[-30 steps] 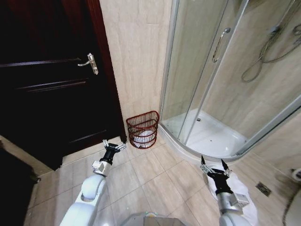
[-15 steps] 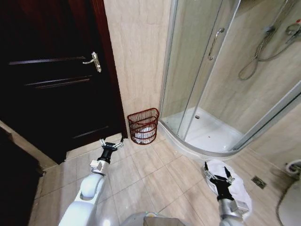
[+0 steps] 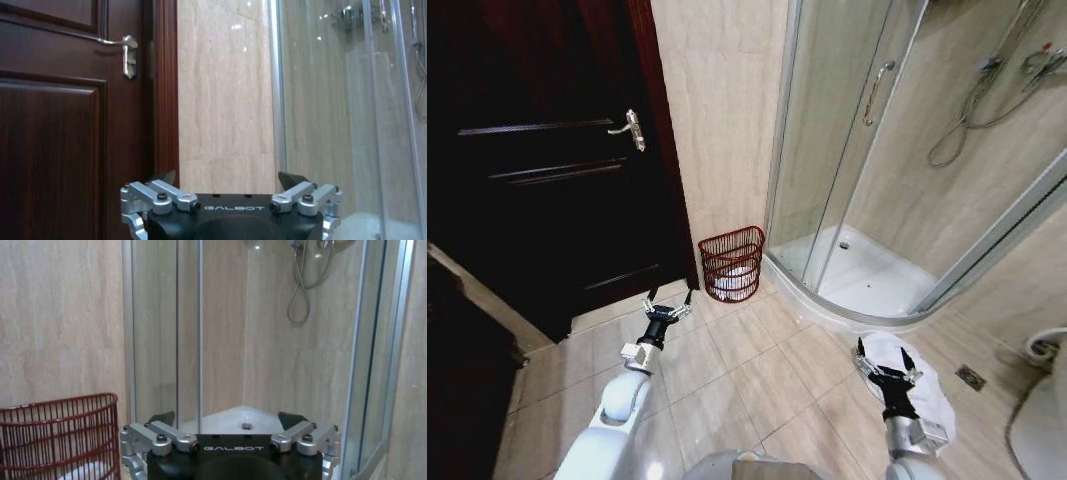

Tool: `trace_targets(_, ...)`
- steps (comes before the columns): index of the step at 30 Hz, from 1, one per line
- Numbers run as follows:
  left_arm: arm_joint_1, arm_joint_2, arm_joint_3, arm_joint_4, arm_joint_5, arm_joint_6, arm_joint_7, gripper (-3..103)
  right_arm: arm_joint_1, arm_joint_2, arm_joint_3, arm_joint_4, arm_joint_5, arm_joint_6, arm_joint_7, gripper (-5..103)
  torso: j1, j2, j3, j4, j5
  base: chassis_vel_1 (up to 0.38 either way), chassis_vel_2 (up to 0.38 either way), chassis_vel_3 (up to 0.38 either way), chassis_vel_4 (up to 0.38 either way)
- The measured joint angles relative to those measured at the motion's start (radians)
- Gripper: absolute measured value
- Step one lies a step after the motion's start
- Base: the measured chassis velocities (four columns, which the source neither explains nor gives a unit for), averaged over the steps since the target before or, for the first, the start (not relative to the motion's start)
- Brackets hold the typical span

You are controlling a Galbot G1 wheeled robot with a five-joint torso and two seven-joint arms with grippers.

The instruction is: Discard the used towel into the hamper.

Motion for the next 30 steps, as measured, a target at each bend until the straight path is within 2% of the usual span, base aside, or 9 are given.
trace_targets(11,0.001,0.000,-0.002,0.016,0.001,-0.017,0.005,100,0.035,-0.005,-0.039,-0.025,-0.032,-0.004,-0.016,100,0.000,0.000,0.000,-0.0001,0.0000,0.000,0.000,0.000,0.000)
trace_targets(19,-0.016,-0.003,0.014,0.052,0.018,-0.039,0.013,100,0.033,0.019,-0.061,-0.065,-0.086,0.034,-0.023,100,0.000,0.000,0.000,-0.0002,0.0001,0.000,0.000,0.000,0.000)
trace_targets(24,-0.012,-0.007,0.022,0.045,0.037,-0.039,0.013,100,0.033,0.012,-0.051,-0.034,-0.077,-0.008,-0.006,100,0.000,0.000,0.000,-0.0002,0.0001,0.000,0.000,0.000,0.000)
trace_targets(26,-0.008,-0.011,0.020,0.039,0.022,-0.035,0.009,100,0.043,-0.019,-0.033,-0.013,-0.029,-0.055,0.030,100,0.000,0.000,0.000,0.0001,0.0002,0.000,0.000,0.000,0.000)
trace_targets(27,-0.008,-0.011,0.020,0.039,0.022,-0.035,0.009,100,0.043,-0.019,-0.033,-0.013,-0.029,-0.055,0.030,100,0.000,0.000,0.000,0.0001,0.0002,0.000,0.000,0.000,0.000)
trace_targets(29,-0.003,-0.009,0.011,0.033,0.010,-0.027,0.007,100,0.045,-0.067,0.001,0.017,0.055,-0.119,0.057,100,0.000,0.000,0.000,0.0002,0.0002,0.000,0.000,0.000,0.000)
trace_targets(30,-0.003,-0.009,0.011,0.033,0.010,-0.027,0.007,100,0.045,-0.067,0.001,0.017,0.055,-0.119,0.057,100,0.000,0.000,0.000,0.0002,0.0002,0.000,0.000,0.000,0.000)
